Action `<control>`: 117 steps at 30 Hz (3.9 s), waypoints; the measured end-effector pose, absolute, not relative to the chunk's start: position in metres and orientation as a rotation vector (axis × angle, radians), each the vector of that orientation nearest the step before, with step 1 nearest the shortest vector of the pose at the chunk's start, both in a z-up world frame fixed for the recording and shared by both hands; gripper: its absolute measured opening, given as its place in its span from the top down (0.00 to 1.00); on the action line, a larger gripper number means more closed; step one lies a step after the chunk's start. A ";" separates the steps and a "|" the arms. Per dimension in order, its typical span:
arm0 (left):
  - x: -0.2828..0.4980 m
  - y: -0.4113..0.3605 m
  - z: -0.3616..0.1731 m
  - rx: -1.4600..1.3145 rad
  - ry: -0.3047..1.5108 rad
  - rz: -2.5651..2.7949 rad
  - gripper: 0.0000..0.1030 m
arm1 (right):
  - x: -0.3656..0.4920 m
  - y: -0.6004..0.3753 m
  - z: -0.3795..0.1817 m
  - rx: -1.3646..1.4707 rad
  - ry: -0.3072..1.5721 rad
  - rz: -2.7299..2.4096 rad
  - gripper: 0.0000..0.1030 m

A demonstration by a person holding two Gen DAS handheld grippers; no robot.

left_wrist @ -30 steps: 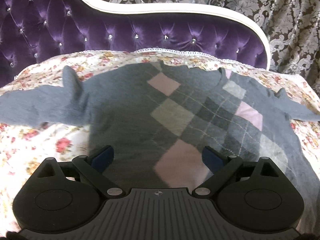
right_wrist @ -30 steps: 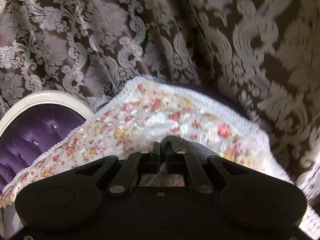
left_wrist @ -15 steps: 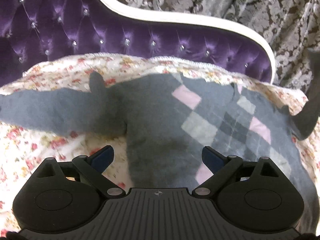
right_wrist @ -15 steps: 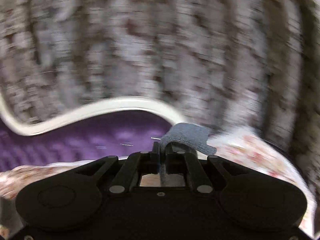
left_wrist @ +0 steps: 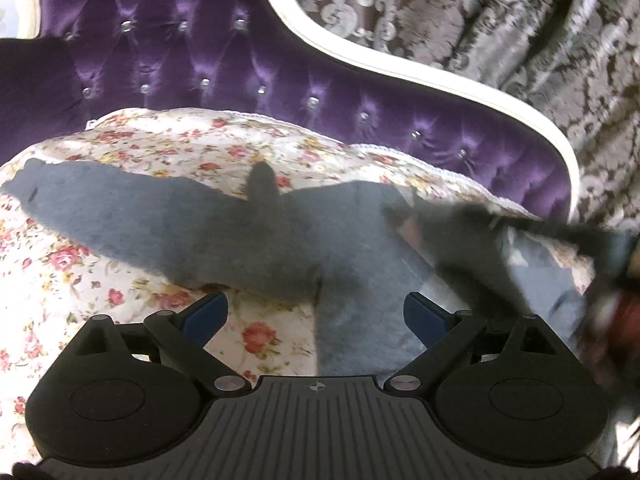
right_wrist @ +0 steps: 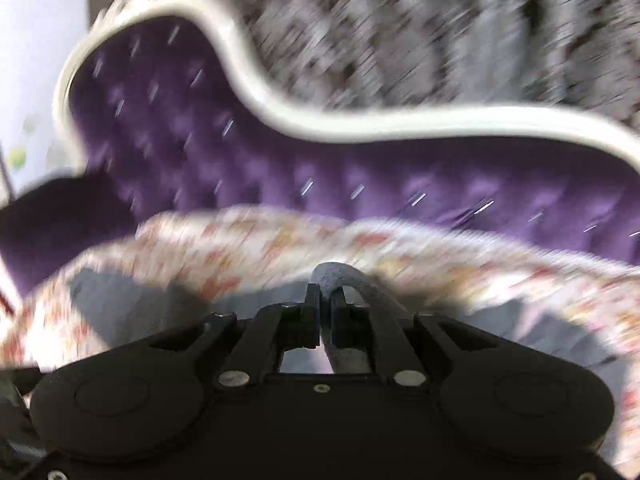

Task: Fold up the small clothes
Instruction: 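Lift the held sleeve and lay it across the sweater body, open right gripper, then reach the left gripper to the other sleeve and close on it, then fold the held sleeve across the sweater body and open the left gripper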

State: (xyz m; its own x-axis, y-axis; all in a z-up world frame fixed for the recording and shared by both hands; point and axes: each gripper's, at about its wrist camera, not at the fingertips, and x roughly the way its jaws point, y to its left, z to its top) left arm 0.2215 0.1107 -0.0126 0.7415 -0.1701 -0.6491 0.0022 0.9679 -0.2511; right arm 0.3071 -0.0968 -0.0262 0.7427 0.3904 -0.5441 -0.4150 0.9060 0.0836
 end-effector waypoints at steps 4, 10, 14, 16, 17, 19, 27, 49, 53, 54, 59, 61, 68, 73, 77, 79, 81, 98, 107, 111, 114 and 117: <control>0.225 0.118 -0.012 -0.261 0.727 -0.071 0.07 | 0.301 -0.062 -0.068 -0.106 0.652 0.485 0.87; 0.232 0.119 -0.015 -0.248 0.722 -0.044 0.07 | 0.272 -0.074 -0.083 -0.065 0.661 0.595 0.48; 0.236 0.115 -0.019 -0.236 0.728 -0.045 0.07 | 0.261 -0.111 -0.073 -0.012 0.622 0.570 0.38; 0.238 0.110 -0.022 -0.230 0.730 -0.062 0.07 | 0.259 -0.133 -0.069 0.011 0.616 0.527 0.38; 0.238 0.108 -0.023 -0.225 0.730 -0.071 0.07 | 0.258 -0.147 -0.069 0.028 0.615 0.499 0.38; 0.238 0.101 -0.027 -0.205 0.730 -0.091 0.07 | 0.256 -0.179 -0.067 0.070 0.613 0.442 0.38; 0.238 0.066 -0.046 -0.083 0.729 -0.183 0.07 | 0.273 -0.305 -0.064 0.219 0.596 0.107 0.38; 0.240 0.044 -0.073 0.018 0.772 -0.179 0.06 | 0.328 -0.359 -0.094 0.101 0.710 -0.151 0.96; 0.239 0.045 -0.074 0.012 0.770 -0.183 0.06 | 0.315 -0.370 -0.093 0.176 0.650 -0.137 0.83; 0.239 0.045 -0.074 0.014 0.769 -0.183 0.06 | 0.308 -0.371 -0.090 0.203 0.622 -0.137 0.82; 0.239 0.042 -0.076 0.020 0.770 -0.179 0.00 | 0.265 -0.353 -0.067 0.239 0.524 -0.073 0.24; 0.238 0.042 -0.076 0.020 0.762 -0.178 0.00 | 0.253 -0.340 -0.062 0.244 0.518 -0.033 0.23; 0.235 0.046 -0.075 0.035 0.753 -0.217 0.01 | 0.209 -0.282 -0.068 0.297 0.548 0.153 0.00; 0.226 0.069 -0.067 -0.042 0.734 -0.160 0.02 | 0.196 -0.253 -0.078 0.257 0.542 0.266 0.00; 0.221 0.103 -0.053 -0.106 0.710 -0.064 0.02 | 0.191 -0.242 -0.081 0.229 0.558 0.329 0.00; 0.225 0.123 -0.043 -0.097 0.699 -0.002 0.02 | 0.187 -0.240 -0.082 0.235 0.566 0.348 0.00; 0.231 0.147 -0.032 -0.101 0.683 0.068 0.02 | 0.184 -0.238 -0.082 0.251 0.574 0.371 0.00; 0.287 0.317 -0.046 -0.399 0.713 0.381 0.15 | 0.172 -0.211 -0.073 0.201 0.525 0.501 0.00; 0.320 0.325 -0.055 -0.378 0.658 0.359 0.47 | 0.169 -0.199 -0.069 0.222 0.476 0.581 0.00; 0.324 0.323 -0.051 -0.433 0.651 0.345 0.91 | 0.169 -0.195 -0.069 0.217 0.482 0.592 0.00; 0.313 0.305 -0.027 -0.382 0.584 0.325 0.91 | 0.168 -0.195 -0.069 0.216 0.486 0.594 0.00; 0.301 0.284 0.006 -0.350 0.533 0.269 0.91 | 0.166 -0.198 -0.068 0.222 0.495 0.581 0.00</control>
State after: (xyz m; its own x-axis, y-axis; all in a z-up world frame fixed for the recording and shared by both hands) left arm 0.3007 0.2841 0.0056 0.8291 0.1582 -0.5362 -0.3371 0.9066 -0.2537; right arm 0.1664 -0.1977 -0.0678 0.7238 0.5738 -0.3833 -0.4695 0.8166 0.3359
